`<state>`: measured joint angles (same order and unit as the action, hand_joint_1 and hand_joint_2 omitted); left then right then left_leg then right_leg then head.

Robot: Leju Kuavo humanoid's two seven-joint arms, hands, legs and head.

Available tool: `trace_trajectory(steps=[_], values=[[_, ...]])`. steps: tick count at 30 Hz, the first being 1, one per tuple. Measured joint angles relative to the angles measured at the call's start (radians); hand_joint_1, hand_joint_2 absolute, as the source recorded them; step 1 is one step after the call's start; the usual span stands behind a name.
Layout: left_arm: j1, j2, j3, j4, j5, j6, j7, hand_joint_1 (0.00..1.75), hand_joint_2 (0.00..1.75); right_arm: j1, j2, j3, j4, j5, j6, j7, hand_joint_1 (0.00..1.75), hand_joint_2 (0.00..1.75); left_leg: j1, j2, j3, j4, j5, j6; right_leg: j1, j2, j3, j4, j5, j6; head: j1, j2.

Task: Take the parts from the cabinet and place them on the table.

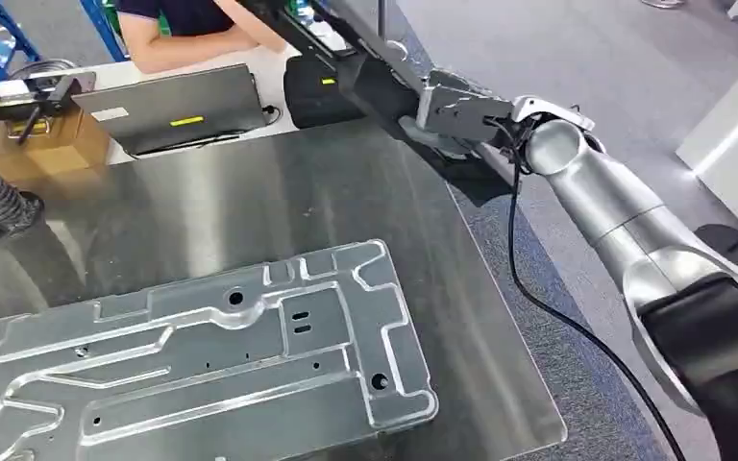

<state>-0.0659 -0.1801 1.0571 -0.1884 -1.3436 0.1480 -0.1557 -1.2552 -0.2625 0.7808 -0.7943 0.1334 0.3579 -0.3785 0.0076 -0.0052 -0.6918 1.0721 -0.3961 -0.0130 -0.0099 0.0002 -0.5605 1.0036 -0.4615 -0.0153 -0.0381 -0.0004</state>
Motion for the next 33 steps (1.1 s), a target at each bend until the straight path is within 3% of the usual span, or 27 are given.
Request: trace_trajectory(steps=[1,2,3,6,7,8,10,11,12,13,15,16,17,20,21,22,23,24,26,27,28,30,31,32,33], values=[[0.007,-0.002,0.0,0.001,0.0,0.0,-0.001,0.0,1.75,-0.006,0.009,0.02,0.005,0.019,-0.017,0.001,1.69,1.75,-0.001,0.002,0.006,-0.067,0.058,0.002,0.004,-0.002,0.005,0.002,-0.009,0.004,0.0,0.0],[0.009,-0.002,0.0,0.002,-0.001,-0.003,-0.002,0.0,1.75,-0.011,0.02,0.043,0.005,0.035,-0.036,0.002,1.69,1.75,-0.006,0.001,0.011,-0.066,0.021,0.011,0.006,-0.001,0.001,0.003,-0.013,0.009,0.0,0.0],[0.011,-0.004,0.0,0.002,-0.002,-0.004,-0.005,0.0,1.75,-0.013,0.027,0.064,0.005,0.044,-0.043,0.006,1.69,1.75,-0.006,0.0,0.011,-0.06,0.041,0.018,0.006,-0.002,0.0,0.004,-0.019,0.017,0.0,0.0],[0.018,-0.01,0.0,0.005,-0.002,-0.013,-0.01,0.0,1.75,-0.009,0.041,0.098,0.003,0.046,-0.06,0.014,1.69,1.75,0.006,-0.002,0.019,-0.071,0.041,0.032,0.006,-0.009,0.008,0.004,-0.037,0.033,0.0,0.0],[0.02,-0.013,0.0,0.005,-0.002,-0.015,-0.012,0.0,1.75,-0.01,0.045,0.107,0.0,0.047,-0.065,0.014,1.69,1.75,0.004,-0.004,0.021,-0.073,0.041,0.037,0.005,-0.005,-0.007,0.039,-0.058,0.037,0.001,0.0],[0.019,-0.014,0.0,0.005,-0.002,-0.019,-0.012,0.0,1.75,-0.011,0.046,0.116,0.0,0.046,-0.074,0.013,1.69,1.75,0.004,-0.006,0.021,-0.073,0.041,0.042,0.005,-0.003,-0.041,0.102,-0.094,0.039,0.0,0.0],[0.016,-0.016,0.0,0.005,-0.006,-0.026,-0.012,0.0,1.75,0.001,0.047,0.134,0.0,0.045,-0.084,0.018,1.69,1.75,0.004,-0.015,0.02,-0.072,0.042,0.043,0.002,-0.002,-0.128,0.265,-0.165,0.044,0.0,0.0],[0.014,-0.016,-0.001,0.005,-0.008,-0.029,-0.012,0.0,1.75,0.012,0.047,0.14,0.0,0.044,-0.088,0.02,1.69,1.75,0.004,-0.018,0.02,-0.07,0.042,0.043,0.002,-0.002,-0.155,0.31,-0.171,0.045,0.0,0.0],[0.012,-0.016,-0.001,0.005,-0.009,-0.031,-0.012,0.0,1.75,0.02,0.047,0.146,0.0,0.044,-0.092,0.021,1.69,1.75,0.004,-0.019,0.019,-0.068,0.042,0.043,0.001,-0.002,-0.156,0.303,-0.153,0.045,0.0,0.0],[0.009,-0.017,-0.002,0.005,-0.01,-0.033,-0.012,0.0,1.75,0.025,0.047,0.152,0.0,0.042,-0.095,0.022,1.69,1.75,0.004,-0.02,0.016,-0.064,0.042,0.043,0.0,-0.002,-0.135,0.251,-0.116,0.045,0.0,0.0],[0.002,-0.018,-0.005,0.005,-0.016,-0.037,-0.01,0.0,1.75,0.025,0.044,0.158,-0.008,0.041,-0.103,0.023,1.69,1.75,0.004,-0.019,0.008,-0.053,0.042,0.04,-0.001,-0.004,-0.048,0.075,-0.035,0.041,0.0,0.0],[-0.002,-0.018,-0.006,0.005,-0.019,-0.037,-0.008,0.0,1.75,0.025,0.043,0.159,-0.014,0.039,-0.108,0.023,1.69,1.75,0.003,-0.019,0.004,-0.047,0.043,0.037,0.0,-0.008,-0.028,0.026,-0.025,0.036,0.0,0.0],[-0.007,-0.017,-0.009,0.005,-0.021,-0.037,-0.006,0.0,1.75,0.027,0.041,0.162,-0.021,0.035,-0.111,0.023,1.69,1.75,-0.002,-0.022,0.003,-0.043,0.043,0.029,0.005,-0.003,-0.031,0.023,-0.01,0.032,0.0,0.0],[-0.021,-0.018,-0.02,0.005,-0.023,-0.042,-0.003,0.0,1.75,0.039,0.032,0.166,-0.035,0.023,-0.115,0.022,1.69,1.75,0.003,-0.022,0.003,-0.058,0.06,0.008,0.01,0.001,-0.036,0.023,0.006,0.013,0.0,0.0],[-0.026,-0.017,-0.022,0.005,-0.024,-0.043,-0.003,0.0,1.75,0.045,0.029,0.168,-0.039,0.022,-0.116,0.022,1.69,1.75,0.0,-0.022,0.0,-0.057,0.064,0.003,-0.002,-0.001,-0.037,0.008,0.022,0.005,0.0,0.0],[-0.029,-0.016,-0.024,0.005,-0.024,-0.044,-0.001,0.0,1.75,0.05,0.028,0.171,-0.041,0.022,-0.117,0.022,1.69,1.75,0.001,-0.015,-0.011,-0.04,0.034,-0.001,-0.002,-0.003,-0.04,0.003,0.033,0.001,0.0,0.0],[-0.034,-0.016,-0.026,0.005,-0.024,-0.045,0.0,0.0,1.75,0.055,0.026,0.173,-0.044,0.022,-0.119,0.022,1.69,1.75,0.003,-0.011,-0.027,0.016,-0.024,-0.004,-0.003,-0.002,-0.047,0.001,0.043,-0.005,0.0,0.0],[-0.039,-0.016,-0.026,0.005,-0.025,-0.045,0.0,0.0,1.75,0.062,0.025,0.173,-0.047,0.022,-0.123,0.021,1.69,1.75,0.006,-0.008,-0.052,0.102,-0.084,-0.009,-0.003,0.0,-0.058,0.001,0.051,-0.005,0.0,0.0],[-0.046,-0.014,-0.026,0.005,-0.026,-0.045,0.0,0.0,1.75,0.078,0.025,0.176,-0.047,0.021,-0.126,0.021,1.69,1.75,0.008,-0.003,-0.082,0.241,-0.159,-0.015,-0.003,0.0,-0.075,0.003,0.064,-0.002,0.0,0.0],[-0.048,-0.013,-0.027,0.005,-0.026,-0.045,0.0,0.0,1.75,0.086,0.025,0.179,-0.047,0.022,-0.126,0.021,1.69,1.75,0.009,-0.001,-0.072,0.253,-0.165,-0.018,-0.004,0.0,-0.084,0.003,0.07,0.001,0.0,0.0],[-0.048,-0.012,-0.027,0.005,-0.026,-0.045,0.0,0.0,1.75,0.091,0.024,0.181,-0.047,0.022,-0.126,0.022,1.69,1.75,0.011,-0.001,-0.039,0.221,-0.153,-0.019,-0.005,0.001,-0.092,0.004,0.077,0.004,0.0,0.0],[-0.049,-0.009,-0.027,0.005,-0.026,-0.044,-0.004,0.0,1.75,0.092,0.024,0.181,-0.047,0.022,-0.126,0.024,1.69,1.75,0.014,-0.001,0.083,0.05,-0.102,-0.02,-0.009,0.001,-0.107,0.01,0.087,0.015,0.0,0.0],[-0.051,-0.008,-0.027,0.005,-0.026,-0.044,-0.006,0.0,1.75,0.09,0.024,0.181,-0.047,0.022,-0.126,0.025,1.69,1.75,0.017,-0.002,0.141,-0.035,-0.097,-0.019,-0.009,0.001,-0.112,0.016,0.089,0.019,0.0,0.0],[-0.053,-0.008,-0.028,0.005,-0.026,-0.044,-0.009,0.0,1.75,0.089,0.021,0.181,-0.047,0.022,-0.126,0.027,1.69,1.75,0.007,-0.005,0.144,-0.048,-0.101,-0.008,-0.002,0.0,-0.119,0.017,0.092,0.026,0.0,0.0],[-0.052,-0.008,-0.029,0.005,-0.026,-0.043,-0.013,0.0,1.75,0.09,0.021,0.182,-0.047,0.023,-0.126,0.028,1.69,1.75,0.008,-0.008,0.139,-0.047,-0.095,0.003,-0.003,0.0,-0.119,0.014,0.098,0.034,0.0,0.0]])
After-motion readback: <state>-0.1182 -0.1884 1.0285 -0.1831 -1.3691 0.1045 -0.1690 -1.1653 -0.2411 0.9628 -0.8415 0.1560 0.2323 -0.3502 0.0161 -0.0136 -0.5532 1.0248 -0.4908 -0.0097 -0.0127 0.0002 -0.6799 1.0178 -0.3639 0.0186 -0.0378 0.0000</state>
